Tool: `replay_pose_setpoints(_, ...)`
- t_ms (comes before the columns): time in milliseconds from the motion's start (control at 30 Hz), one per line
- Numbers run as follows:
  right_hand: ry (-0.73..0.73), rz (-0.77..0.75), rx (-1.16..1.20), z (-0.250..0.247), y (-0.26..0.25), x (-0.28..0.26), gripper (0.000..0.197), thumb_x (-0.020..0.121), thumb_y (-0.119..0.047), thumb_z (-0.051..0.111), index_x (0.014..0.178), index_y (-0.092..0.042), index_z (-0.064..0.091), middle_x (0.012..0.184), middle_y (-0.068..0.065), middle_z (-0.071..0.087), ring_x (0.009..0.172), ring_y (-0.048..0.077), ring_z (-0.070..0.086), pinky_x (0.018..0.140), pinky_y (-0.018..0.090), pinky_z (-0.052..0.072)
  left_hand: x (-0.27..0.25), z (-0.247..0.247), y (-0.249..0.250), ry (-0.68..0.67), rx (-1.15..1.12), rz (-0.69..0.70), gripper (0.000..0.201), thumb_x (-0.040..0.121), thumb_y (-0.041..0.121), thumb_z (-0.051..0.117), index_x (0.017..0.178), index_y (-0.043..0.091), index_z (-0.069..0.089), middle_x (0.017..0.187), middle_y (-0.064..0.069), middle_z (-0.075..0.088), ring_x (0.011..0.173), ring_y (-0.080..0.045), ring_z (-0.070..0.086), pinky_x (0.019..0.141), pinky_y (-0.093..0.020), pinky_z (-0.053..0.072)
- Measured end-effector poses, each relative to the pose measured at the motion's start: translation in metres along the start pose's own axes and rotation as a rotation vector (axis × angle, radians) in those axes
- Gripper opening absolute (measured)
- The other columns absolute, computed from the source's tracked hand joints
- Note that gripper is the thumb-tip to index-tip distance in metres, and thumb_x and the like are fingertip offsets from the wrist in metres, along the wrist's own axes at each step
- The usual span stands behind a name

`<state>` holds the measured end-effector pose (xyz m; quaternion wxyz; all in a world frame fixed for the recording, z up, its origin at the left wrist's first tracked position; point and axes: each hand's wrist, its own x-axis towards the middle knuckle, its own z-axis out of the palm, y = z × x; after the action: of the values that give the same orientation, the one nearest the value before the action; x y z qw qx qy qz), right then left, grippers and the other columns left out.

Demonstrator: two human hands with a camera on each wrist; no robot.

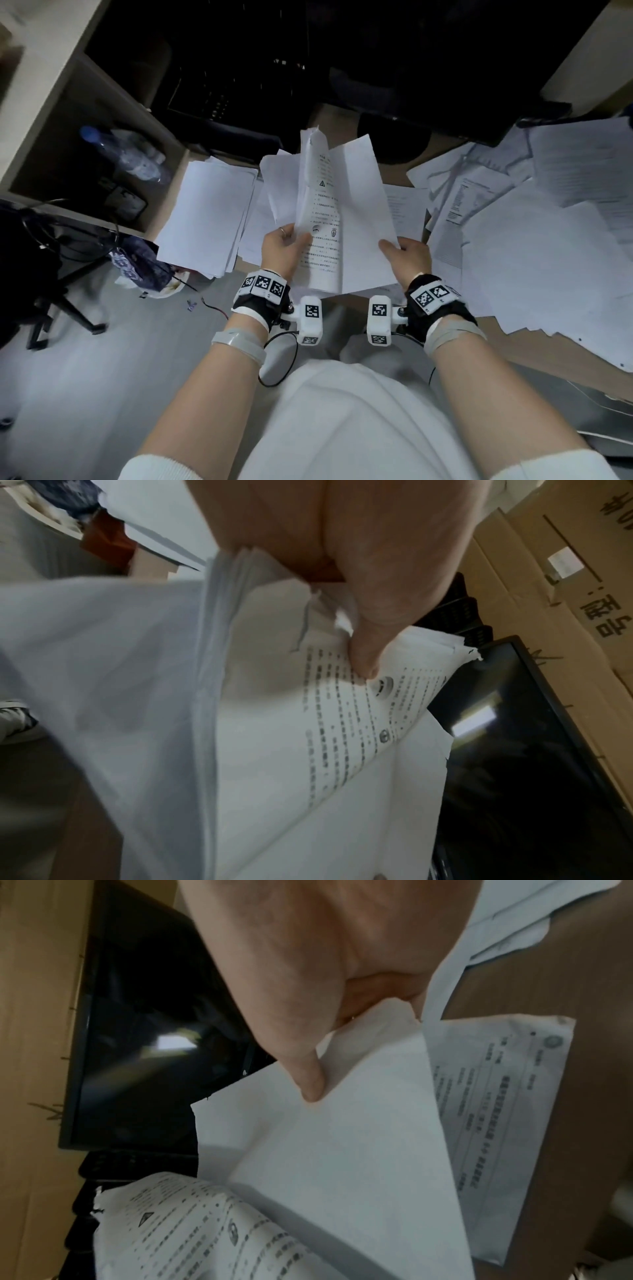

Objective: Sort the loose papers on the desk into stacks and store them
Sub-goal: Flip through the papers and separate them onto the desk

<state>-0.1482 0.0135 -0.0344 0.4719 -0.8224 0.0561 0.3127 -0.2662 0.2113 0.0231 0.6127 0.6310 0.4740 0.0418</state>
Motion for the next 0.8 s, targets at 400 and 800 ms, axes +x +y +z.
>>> replay_pose_setpoints(400, -0.27, -0.012, -0.157, 0.147, -0.062, 0.002, 0.022, 0.085, -0.031, 0.072, 0.084, -0.009, 0.076, 0.087, 0.006, 0.077, 0.088, 0.028, 0.071, 0.088, 0.044, 0.057, 0.057, -0.157, -0.008, 0.377, 0.043, 0.061, 0.011, 0.092, 0.021, 0.062, 0.083, 0.025, 0.068, 0.091, -0.002, 0.075, 0.089, -0.029, 0.072, 0.086, -0.049, 0.059)
replay_pose_setpoints(800, -0.3, 0.074, -0.24, 0.344, -0.089, 0.001, 0.021, 0.087, -0.023, 0.061, 0.074, -0.007, 0.062, 0.073, 0.009, 0.063, 0.073, 0.028, 0.06, 0.067, 0.029, 0.043, 0.115, -0.279, -0.036, 0.43, 0.126, 0.09, 0.015, 0.095, 0.027, 0.059, 0.093, 0.019, 0.072, 0.09, -0.002, 0.075, 0.086, -0.025, 0.072, 0.081, -0.049, 0.06)
